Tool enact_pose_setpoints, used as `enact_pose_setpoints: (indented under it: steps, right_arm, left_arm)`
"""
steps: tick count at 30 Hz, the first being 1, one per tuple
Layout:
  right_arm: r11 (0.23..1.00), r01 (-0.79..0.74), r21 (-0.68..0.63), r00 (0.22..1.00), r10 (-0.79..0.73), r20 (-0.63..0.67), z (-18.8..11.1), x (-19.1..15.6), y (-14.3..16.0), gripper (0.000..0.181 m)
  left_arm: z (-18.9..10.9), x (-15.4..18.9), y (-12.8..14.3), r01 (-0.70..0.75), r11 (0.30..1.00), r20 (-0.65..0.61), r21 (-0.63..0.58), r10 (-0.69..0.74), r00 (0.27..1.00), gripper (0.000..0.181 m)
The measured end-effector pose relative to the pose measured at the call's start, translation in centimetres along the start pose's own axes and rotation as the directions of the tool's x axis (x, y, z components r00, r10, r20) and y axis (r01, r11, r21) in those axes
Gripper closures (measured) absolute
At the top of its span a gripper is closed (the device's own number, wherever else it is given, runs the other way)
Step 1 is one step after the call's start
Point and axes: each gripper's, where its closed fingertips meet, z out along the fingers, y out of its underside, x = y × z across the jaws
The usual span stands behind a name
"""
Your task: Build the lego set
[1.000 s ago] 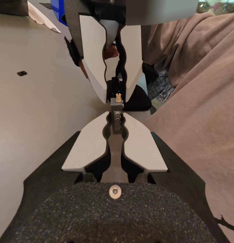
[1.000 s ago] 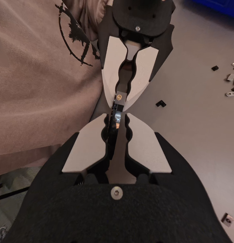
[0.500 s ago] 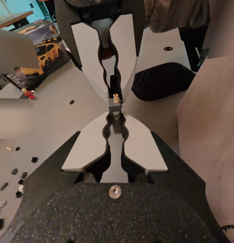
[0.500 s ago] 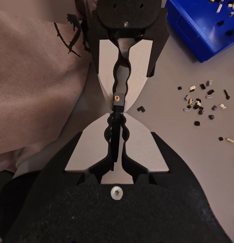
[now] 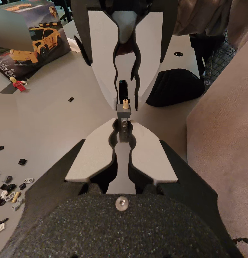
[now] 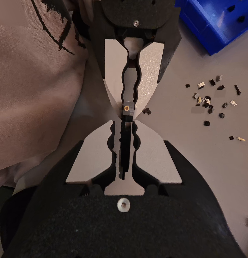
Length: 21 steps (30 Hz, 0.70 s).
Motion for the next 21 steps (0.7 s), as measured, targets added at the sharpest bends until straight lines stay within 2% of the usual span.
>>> enact_pose_setpoints:
  steps: [7,13,21]
  right_arm:
    - [1.000,-0.008,-0.004,1.000,0.008,-0.018,0.63,0.49,-0.25,0.166]
    - [0.997,-0.080,0.010,0.997,0.080,-0.022,0.78,0.68,-0.44,0.167]
    - [0.994,-0.108,0.022,0.994,0.108,0.004,1.04,0.22,-0.41,0.168]
  left_arm:
    - [-0.05,0.05,-0.01,0.057,0.998,-0.016,0.000,-0.057,0.998,0.168]
    - [-0.29,-0.04,0.07,0.083,0.996,-0.027,-0.010,-0.084,0.996,0.168]
    - [-0.33,0.45,0.31,0.073,0.997,-0.061,-0.022,-0.074,0.995,0.168]
